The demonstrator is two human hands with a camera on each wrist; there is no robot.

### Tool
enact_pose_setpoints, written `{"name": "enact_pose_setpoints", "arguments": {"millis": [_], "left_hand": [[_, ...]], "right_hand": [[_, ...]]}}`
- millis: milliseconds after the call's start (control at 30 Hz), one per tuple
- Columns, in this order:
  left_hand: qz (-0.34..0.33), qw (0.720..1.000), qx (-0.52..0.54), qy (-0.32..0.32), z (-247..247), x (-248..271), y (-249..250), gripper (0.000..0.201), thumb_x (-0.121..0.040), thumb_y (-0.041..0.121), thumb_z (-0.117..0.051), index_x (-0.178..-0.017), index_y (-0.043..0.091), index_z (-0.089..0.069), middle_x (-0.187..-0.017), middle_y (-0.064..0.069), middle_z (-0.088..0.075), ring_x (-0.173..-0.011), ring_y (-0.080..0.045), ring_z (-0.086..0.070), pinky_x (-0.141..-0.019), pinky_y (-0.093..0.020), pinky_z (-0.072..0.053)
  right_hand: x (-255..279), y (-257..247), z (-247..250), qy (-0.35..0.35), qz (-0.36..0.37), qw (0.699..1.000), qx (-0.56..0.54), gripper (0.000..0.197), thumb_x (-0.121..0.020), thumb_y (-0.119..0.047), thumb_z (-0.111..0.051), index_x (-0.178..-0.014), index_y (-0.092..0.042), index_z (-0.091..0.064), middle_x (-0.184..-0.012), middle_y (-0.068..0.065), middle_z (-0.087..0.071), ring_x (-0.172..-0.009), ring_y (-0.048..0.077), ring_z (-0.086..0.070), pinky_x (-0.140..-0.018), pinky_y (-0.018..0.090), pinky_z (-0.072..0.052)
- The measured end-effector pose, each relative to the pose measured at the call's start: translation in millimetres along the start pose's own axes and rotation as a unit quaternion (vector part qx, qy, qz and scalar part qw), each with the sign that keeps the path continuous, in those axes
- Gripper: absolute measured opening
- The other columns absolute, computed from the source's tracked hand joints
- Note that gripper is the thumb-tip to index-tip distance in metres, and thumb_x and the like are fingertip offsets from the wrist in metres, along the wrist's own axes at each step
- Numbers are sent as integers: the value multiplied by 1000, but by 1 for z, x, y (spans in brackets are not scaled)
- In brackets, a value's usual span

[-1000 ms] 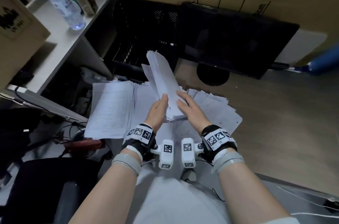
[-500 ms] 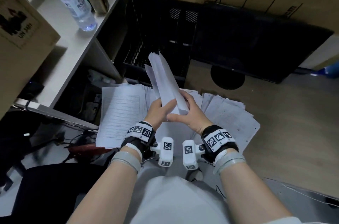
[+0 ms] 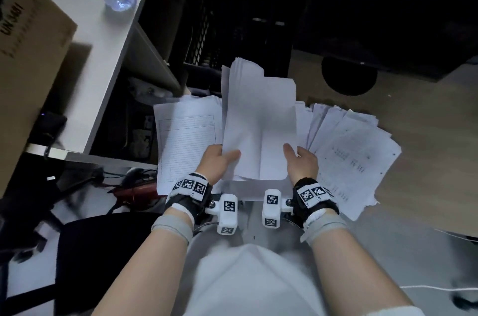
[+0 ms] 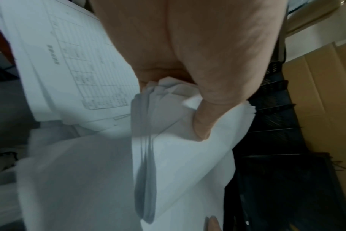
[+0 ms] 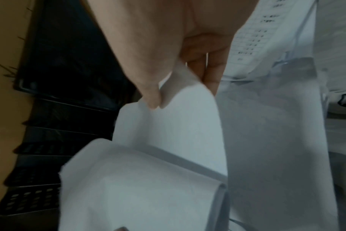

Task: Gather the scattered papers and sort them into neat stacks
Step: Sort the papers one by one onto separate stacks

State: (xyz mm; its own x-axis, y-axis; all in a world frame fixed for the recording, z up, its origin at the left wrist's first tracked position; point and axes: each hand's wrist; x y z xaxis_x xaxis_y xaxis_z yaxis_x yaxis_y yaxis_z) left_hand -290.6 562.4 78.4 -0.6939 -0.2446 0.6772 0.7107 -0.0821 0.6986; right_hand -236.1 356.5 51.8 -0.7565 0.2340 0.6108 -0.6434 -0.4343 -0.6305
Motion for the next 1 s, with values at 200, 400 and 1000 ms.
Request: {"name": "enact_pose_setpoints", "arguments": {"millis": [200,400,1000], "left_hand": [[8,998,-2,60,-6,11,-19,27,-97,17,-64,-71,8,-63,-66,1,-61,-63,-14,-59,-59,-21,-46],[13,986,41,160,1,18,-32,16,-95,16,-64,-81,8,-66,-84,-9,-68,-79,-23,-62,-77,-34,-52],[-65,994,90,20,-45,18,9,17,-100,23,-62,-104,9,-71,-94,-2,-76,-86,-15,-73,-79,-32,-57]], "right_hand": [[-5,25,-6,7,-33,996,87,43,-98,-35,-54,-130,-8,-62,-138,10,-57,-123,30,-55,-100,33,-43],[-13,44,-2,26,-84,988,125,46,-100,-30,-50,-142,-9,-49,-147,10,-50,-131,32,-50,-106,39,-40],[1,-19,-5,-307,61,938,-149,75,-91,-38,-66,-153,-31,-25,-145,4,-49,-123,18,-57,-106,43,-46]]}}
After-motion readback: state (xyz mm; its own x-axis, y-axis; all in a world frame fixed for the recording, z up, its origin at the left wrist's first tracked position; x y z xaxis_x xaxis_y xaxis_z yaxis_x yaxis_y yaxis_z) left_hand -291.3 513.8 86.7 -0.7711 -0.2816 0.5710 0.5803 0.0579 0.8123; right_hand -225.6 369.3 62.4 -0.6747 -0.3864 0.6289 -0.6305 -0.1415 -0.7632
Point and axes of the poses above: each hand's wrist, its own x-axis away from the middle knuckle, its own z-axis out of the back of the hand, y = z × x
